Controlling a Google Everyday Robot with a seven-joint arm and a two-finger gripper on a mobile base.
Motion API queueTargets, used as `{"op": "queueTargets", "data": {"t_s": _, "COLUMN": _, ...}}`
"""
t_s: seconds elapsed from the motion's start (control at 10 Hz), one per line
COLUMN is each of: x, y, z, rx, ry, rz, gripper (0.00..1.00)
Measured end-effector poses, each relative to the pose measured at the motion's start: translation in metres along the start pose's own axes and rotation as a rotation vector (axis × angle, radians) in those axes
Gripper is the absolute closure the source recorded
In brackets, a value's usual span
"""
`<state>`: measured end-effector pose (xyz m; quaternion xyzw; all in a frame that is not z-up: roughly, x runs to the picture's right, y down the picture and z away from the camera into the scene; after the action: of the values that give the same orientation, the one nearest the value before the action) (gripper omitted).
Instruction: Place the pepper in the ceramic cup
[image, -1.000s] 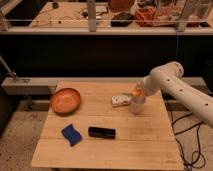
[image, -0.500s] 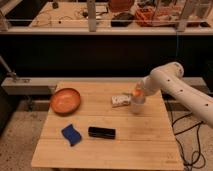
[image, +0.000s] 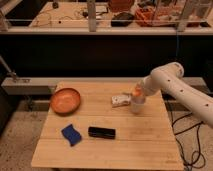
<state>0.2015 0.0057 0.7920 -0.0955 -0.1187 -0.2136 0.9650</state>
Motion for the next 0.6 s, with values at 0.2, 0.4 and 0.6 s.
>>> {"op": "queueTargets", "data": {"t_s": 0.2, "x": 0.0, "y": -0.0004, "z": -0.0003, "rx": 0.002, "ry": 0.0, "rz": 0.001, "gripper": 0.52}}
{"op": "queueTargets", "data": {"t_s": 0.4, "x": 0.0001, "y": -0.0007, "z": -0.0007, "rx": 0.005, "ry": -0.001, "rz": 0.003, "gripper": 0.52}}
{"op": "queueTargets", "data": {"t_s": 0.6, "x": -0.0001, "y": -0.0013, "z": -0.001, "rx": 0.008, "ry": -0.002, "rz": 0.004, "gripper": 0.52}}
